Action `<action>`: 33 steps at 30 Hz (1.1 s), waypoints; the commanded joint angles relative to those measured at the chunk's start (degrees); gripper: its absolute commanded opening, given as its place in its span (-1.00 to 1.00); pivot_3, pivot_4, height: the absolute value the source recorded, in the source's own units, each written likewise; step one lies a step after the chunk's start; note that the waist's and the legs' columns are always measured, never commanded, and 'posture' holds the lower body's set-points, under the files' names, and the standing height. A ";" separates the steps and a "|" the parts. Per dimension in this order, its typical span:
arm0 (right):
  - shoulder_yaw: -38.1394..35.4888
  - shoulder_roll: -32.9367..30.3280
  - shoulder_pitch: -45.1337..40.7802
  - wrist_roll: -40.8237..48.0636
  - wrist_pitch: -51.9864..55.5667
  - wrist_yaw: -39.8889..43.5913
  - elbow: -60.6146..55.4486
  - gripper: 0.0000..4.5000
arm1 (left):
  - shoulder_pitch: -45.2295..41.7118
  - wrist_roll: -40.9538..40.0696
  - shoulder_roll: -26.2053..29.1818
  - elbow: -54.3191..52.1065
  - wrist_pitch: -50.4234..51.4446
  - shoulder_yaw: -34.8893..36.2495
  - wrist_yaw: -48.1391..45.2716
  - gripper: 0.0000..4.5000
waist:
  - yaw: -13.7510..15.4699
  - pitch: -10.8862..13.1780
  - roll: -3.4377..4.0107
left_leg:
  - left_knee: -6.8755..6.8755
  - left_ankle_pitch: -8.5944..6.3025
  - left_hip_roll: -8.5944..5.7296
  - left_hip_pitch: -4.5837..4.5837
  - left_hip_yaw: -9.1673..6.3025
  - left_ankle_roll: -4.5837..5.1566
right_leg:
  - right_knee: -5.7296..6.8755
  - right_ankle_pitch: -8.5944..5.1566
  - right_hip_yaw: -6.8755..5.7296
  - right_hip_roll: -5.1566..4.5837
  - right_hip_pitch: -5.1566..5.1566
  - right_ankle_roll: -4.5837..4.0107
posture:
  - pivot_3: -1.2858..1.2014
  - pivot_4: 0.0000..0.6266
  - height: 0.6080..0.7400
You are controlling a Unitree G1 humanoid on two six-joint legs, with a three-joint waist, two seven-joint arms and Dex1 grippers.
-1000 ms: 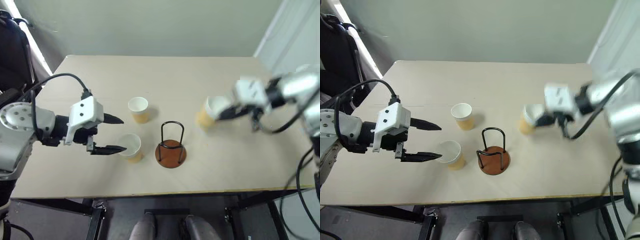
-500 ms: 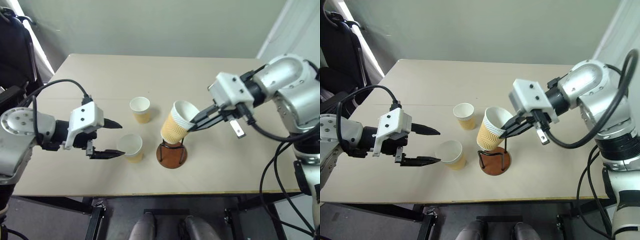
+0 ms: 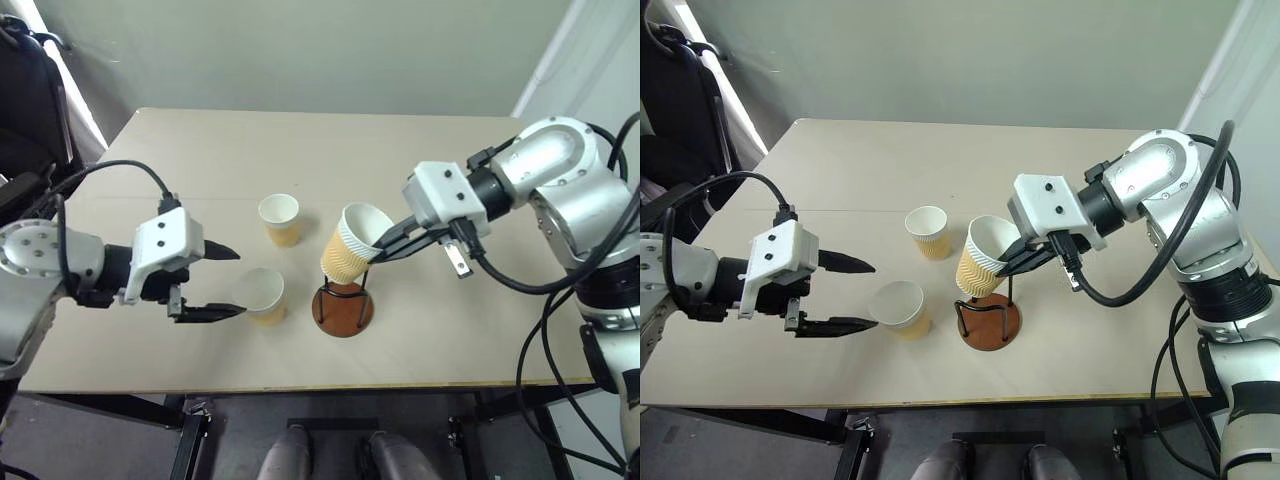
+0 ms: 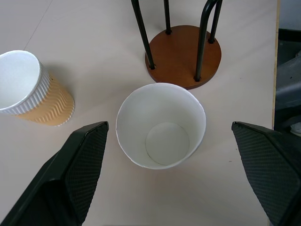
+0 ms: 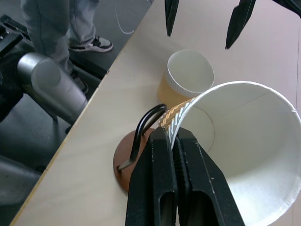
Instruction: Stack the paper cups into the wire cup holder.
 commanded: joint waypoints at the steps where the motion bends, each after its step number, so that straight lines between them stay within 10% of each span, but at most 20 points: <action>1: -0.12 -0.73 0.17 -0.27 -1.79 1.13 -1.63 -0.99 | 0.35 -0.59 1.14 -1.42 -0.03 2.87 0.14 1.00 | 0.01 0.00 0.00 | 0.00 0.00 0.00 0.00 0.00 0.00 | 0.00 0.00 0.00 0.00 0.00 0.00 | 0.03 -0.52 1.00; 15: -1.41 -1.13 0.81 -1.88 -0.88 -0.57 0.75 0.99 | -4.86 -0.16 0.91 -0.48 -2.55 -2.69 -2.81 1.00 | 0.02 0.00 0.00 | 0.00 -0.01 0.00 0.00 0.00 -0.01 | 0.00 0.02 0.00 -0.01 -0.01 -0.03 | 0.03 -0.52 1.00; 25: -28.86 -12.69 17.30 20.74 15.14 -1.51 0.37 0.99 | -7.10 4.48 1.33 -0.79 -9.82 -12.73 -12.31 1.00 | 1.00 -0.01 -0.03 | 0.02 -0.05 -0.06 -0.06 0.04 -0.07 | -0.12 0.00 0.06 -0.05 0.04 0.01 | 0.03 -0.52 1.00; 33: -36.08 -15.34 24.56 25.75 19.16 -10.60 -7.55 0.99 | -11.66 14.21 -3.17 7.04 -18.30 -21.16 -13.41 1.00 | 0.17 -0.02 0.05 | 0.00 -0.05 0.04 0.14 0.03 -0.08 | -0.02 -0.02 0.06 0.05 0.19 0.04 | 0.03 -0.52 1.00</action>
